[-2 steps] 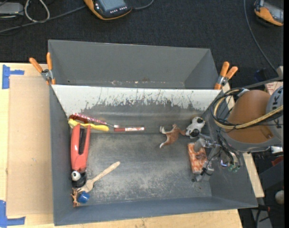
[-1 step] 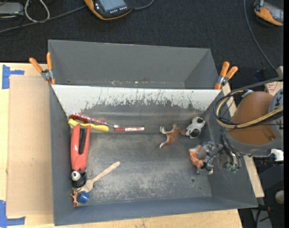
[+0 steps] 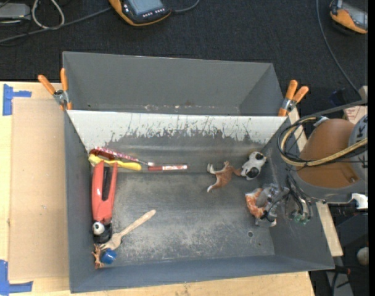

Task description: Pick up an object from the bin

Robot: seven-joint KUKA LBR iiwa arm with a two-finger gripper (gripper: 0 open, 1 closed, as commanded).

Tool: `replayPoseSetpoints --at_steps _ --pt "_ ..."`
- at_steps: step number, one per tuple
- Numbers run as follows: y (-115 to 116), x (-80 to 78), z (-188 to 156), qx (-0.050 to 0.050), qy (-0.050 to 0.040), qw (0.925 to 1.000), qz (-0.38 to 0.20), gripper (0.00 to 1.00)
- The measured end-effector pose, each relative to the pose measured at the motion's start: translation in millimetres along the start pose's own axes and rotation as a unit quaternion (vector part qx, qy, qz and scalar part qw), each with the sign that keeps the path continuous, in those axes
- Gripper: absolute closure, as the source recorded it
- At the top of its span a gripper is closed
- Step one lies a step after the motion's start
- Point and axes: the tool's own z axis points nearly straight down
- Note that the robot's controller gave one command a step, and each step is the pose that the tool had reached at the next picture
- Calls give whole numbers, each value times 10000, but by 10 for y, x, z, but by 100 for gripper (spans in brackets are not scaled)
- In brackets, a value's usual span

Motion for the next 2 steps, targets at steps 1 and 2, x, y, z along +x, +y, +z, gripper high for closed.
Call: replayPoseSetpoints --at_steps 1,2 --pt "5 -4 -41 -2 -5 10000 -9 100" --pt "4 2 -265 -3 7 10000 -13 100"
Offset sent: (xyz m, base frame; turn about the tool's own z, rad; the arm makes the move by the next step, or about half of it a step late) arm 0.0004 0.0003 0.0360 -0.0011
